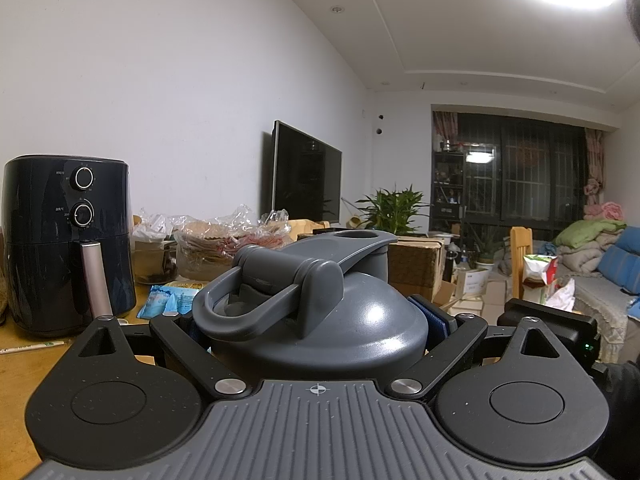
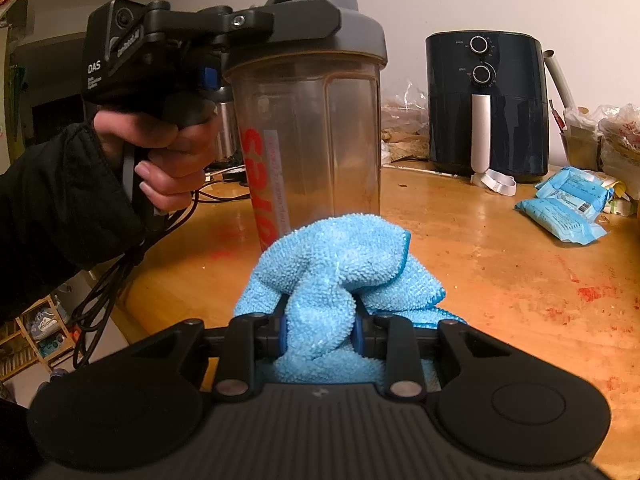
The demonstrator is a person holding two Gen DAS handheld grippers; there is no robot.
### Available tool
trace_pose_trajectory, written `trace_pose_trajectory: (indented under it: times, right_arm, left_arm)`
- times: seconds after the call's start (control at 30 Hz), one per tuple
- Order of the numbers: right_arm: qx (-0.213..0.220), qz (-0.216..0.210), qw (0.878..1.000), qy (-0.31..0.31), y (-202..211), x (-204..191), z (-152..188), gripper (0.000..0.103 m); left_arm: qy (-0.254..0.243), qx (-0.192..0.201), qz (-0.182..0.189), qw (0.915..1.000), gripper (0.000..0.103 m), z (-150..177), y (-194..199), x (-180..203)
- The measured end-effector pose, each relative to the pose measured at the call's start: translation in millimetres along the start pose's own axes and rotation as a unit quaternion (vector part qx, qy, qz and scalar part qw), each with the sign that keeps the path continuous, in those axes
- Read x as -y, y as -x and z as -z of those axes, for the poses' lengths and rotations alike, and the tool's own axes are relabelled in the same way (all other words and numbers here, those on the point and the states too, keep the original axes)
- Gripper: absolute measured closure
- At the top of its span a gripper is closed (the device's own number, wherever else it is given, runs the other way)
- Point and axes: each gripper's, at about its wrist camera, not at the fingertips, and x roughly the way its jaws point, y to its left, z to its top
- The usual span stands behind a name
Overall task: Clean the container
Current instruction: 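Lift the shaker bottle up off the blue cloth with the left tool, then lower the bottle base back onto the cloth with the left tool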
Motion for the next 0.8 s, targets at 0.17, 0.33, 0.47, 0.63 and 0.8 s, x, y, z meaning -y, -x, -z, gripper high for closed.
trace_pose_trajectory:
  times: [0.17,0.33,0.47,0.63,0.8]
  right_arm:
    - [0.013,0.001,1.0,-0.003,3.9,-1.1,-1.0,0.08]
    - [0.029,0.0,1.0,-0.007,9.7,-2.1,-6.6,0.08]
    - [0.043,0.001,0.999,-0.009,15.1,-3.4,-12.3,0.08]
    - [0.064,0.004,0.998,-0.004,23.7,-7.3,-22.0,0.08]
    - [0.083,0.006,0.996,0.007,32.7,-10.7,-32.8,0.079]
  left_arm:
    - [0.003,0.0,0.0,1.0,0.008,1.1,-0.7,-1.2]
    - [0.003,-0.001,0.001,1.0,0.008,2.0,-1.4,-1.3]
    - [0.003,-0.002,0.0,1.0,0.008,2.3,-1.5,-1.0]
    - [0.001,-0.004,0.0,1.0,0.008,1.8,-0.9,-0.5]
    - [0.001,-0.005,0.001,1.0,0.008,1.4,-0.7,-0.7]
